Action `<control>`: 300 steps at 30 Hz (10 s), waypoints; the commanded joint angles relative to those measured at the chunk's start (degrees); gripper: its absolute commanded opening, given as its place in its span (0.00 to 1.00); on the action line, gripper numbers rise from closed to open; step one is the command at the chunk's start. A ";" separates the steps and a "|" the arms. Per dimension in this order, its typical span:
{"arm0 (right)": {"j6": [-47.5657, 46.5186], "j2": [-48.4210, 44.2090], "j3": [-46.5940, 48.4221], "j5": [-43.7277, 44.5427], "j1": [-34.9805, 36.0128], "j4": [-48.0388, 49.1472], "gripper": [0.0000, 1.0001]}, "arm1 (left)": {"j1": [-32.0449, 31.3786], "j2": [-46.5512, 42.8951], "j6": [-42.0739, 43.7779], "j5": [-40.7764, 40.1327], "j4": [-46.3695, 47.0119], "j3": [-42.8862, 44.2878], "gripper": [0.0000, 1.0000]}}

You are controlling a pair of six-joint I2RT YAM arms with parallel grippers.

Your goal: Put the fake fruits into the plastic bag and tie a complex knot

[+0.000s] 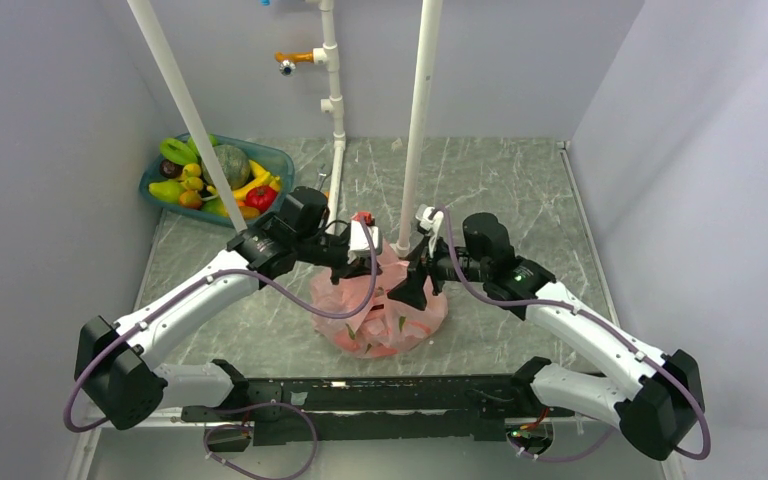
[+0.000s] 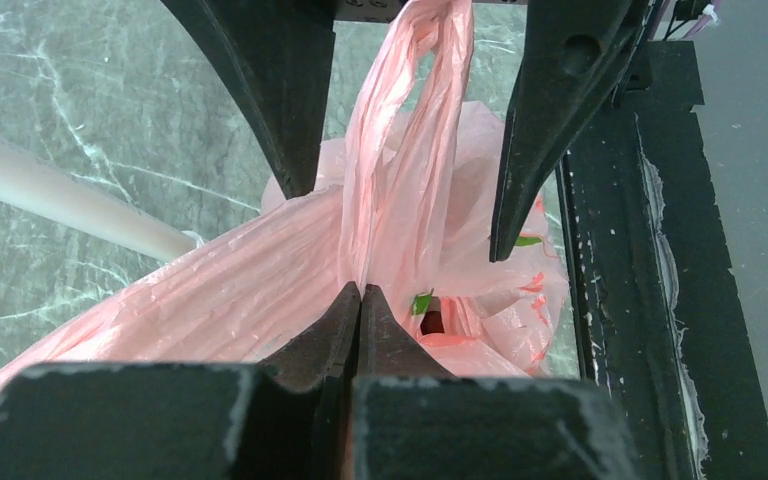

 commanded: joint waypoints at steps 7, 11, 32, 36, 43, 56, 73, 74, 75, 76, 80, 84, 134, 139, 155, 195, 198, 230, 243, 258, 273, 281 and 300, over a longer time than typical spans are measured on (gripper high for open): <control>3.56 3.45 -0.99 -3.69 0.02 7.90 0.83 | -2.91 2.68 3.55 -1.35 -0.59 1.82 0.03; 1.26 3.38 -1.21 -4.67 0.03 7.27 0.53 | -3.00 3.21 5.01 -1.61 -2.57 3.02 0.03; -6.73 1.75 -1.24 -4.51 0.11 5.82 0.00 | 15.09 1.85 20.37 0.20 -28.61 18.86 0.72; -8.18 1.67 -0.99 -4.90 0.37 5.03 0.00 | 15.09 6.02 23.22 2.70 -28.51 21.13 0.76; -10.04 1.27 -0.63 -4.97 1.27 4.07 0.00 | 15.09 9.76 25.68 5.91 -26.66 23.54 0.75; -11.12 0.78 -1.23 -3.51 1.61 4.90 0.00 | 15.01 13.53 29.67 10.13 -36.35 28.78 0.44; -9.71 1.59 -1.48 -0.93 1.61 5.24 0.00 | 14.92 11.86 28.84 12.15 -38.64 30.74 0.00; -8.87 1.72 -1.66 0.37 1.64 5.70 0.00 | 14.92 11.00 28.48 12.66 -39.24 30.83 0.00; -7.94 1.93 -1.64 1.65 1.58 6.07 0.00 | 14.85 9.78 27.63 13.80 -39.25 30.56 0.00; -6.89 2.27 -1.54 3.17 1.57 6.54 0.00 | 14.79 8.39 25.34 14.69 -38.06 29.81 0.00; -2.20 3.57 -0.67 8.41 1.53 7.67 0.00 | 11.59 2.71 16.33 17.49 -36.54 25.19 0.00; 2.97 3.87 -0.26 11.09 1.38 8.61 0.00 | 2.54 -2.56 4.37 13.18 -27.71 13.73 0.00; 1.29 0.23 10.08 -3.41 -16.81 -10.77 0.43 | -0.33 0.22 -47.08 -13.19 41.27 -22.92 0.00; -1.23 7.38 6.22 -0.47 -15.60 -2.86 0.27 | -0.24 0.55 -46.99 -14.69 40.54 -22.87 0.00; 8.32 12.34 -0.45 -8.98 -1.34 10.23 0.76 | 3.15 6.84 -49.83 -2.16 49.40 -18.79 0.00; 9.17 9.53 0.42 -4.37 0.41 9.23 0.87 | 2.69 15.04 -57.90 14.22 62.85 -18.22 0.00; 13.40 13.21 0.86 -2.58 0.84 14.98 0.86 | 2.44 16.05 -60.33 16.88 67.06 -17.69 0.00; -4.61 -1.62 4.93 -13.41 -11.90 -10.84 0.34 | 1.48 16.65 -56.43 21.11 65.53 -17.48 0.00; -5.48 3.60 4.03 -18.61 -10.36 -7.72 0.51 | 1.06 17.70 -56.30 21.46 66.40 -15.73 0.00; -7.24 3.80 3.46 -19.79 -10.27 -7.60 0.13 | 1.04 17.31 -55.21 22.11 66.04 -16.22 0.00; -9.85 0.89 5.46 -15.08 -10.25 -12.87 0.00 | 10.29 2.38 -37.06 18.59 32.49 -17.79 0.61; -8.12 1.23 5.27 -13.02 -9.29 -11.34 0.00 | 13.74 -9.85 -5.53 11.56 -16.17 -5.54 0.96; -6.97 1.75 6.51 -8.71 -5.84 -11.02 0.00 | -8.33 -4.73 -18.63 -14.77 -9.21 4.36 0.84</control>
